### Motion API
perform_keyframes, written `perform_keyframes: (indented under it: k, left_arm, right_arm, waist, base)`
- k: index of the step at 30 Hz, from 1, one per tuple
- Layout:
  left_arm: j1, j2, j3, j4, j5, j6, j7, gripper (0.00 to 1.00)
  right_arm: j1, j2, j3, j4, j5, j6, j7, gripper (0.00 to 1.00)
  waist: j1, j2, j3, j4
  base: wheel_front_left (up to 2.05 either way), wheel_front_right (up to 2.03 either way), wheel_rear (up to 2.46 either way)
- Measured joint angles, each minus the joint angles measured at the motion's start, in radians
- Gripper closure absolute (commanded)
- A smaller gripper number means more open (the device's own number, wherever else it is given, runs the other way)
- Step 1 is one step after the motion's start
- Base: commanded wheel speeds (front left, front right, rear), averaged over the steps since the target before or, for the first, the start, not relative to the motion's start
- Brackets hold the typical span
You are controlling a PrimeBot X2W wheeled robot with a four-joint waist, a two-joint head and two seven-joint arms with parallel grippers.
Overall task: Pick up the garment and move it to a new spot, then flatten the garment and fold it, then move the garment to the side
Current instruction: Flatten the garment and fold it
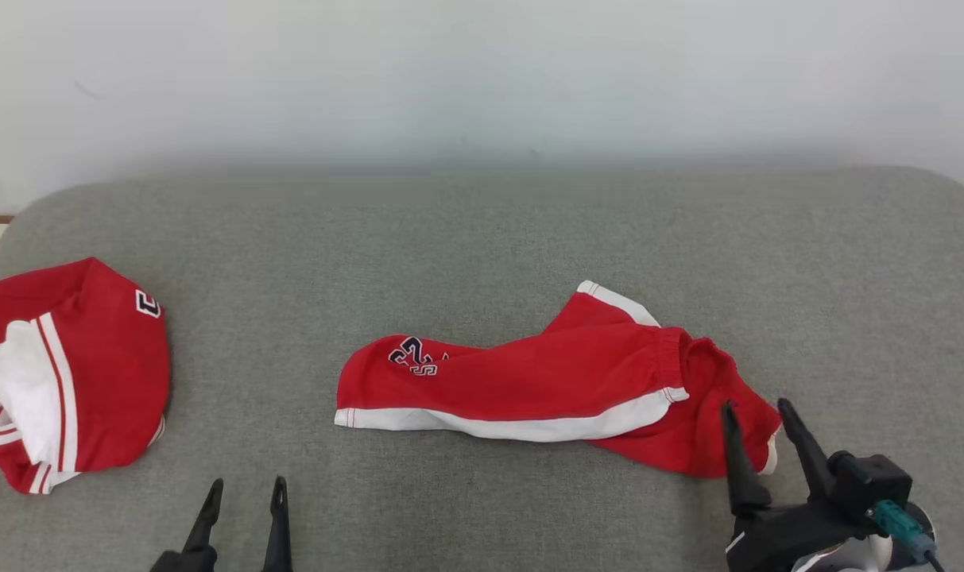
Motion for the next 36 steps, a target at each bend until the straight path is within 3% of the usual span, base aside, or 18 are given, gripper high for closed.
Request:
perform_keyframes:
  k: [8,21,36]
  left_arm:
    - [0.039,-0.001,-0.007,-0.007,0.006,-0.002,0.0,0.0]
    - [0.023,-0.001,-0.038,0.012,0.005,-0.046,0.0,0.0]
    - [-0.053,-0.002,-0.092,0.05,-0.037,-0.062,0.0,0.0]
  right_arm:
    - [0.015,0.006,0.003,0.014,-0.001,0.0,0.0,0.0]
    - [0.008,-0.004,0.039,0.049,0.02,0.0,0.0,0.0]
    - [-0.184,-0.149,0.258,0.175,0.123,0.0,0.0,0.0]
  waist:
    - [-0.0001,0.0,-0.033,0.011]
    - [0.0001,0.0,-0.018,0.018]
    - [0.0002,0.0,0.065,0.038]
  base:
    - [0.0,0.0,0.0]
    - [0.0,0.0,0.0]
    - [0.0,0.0,0.0]
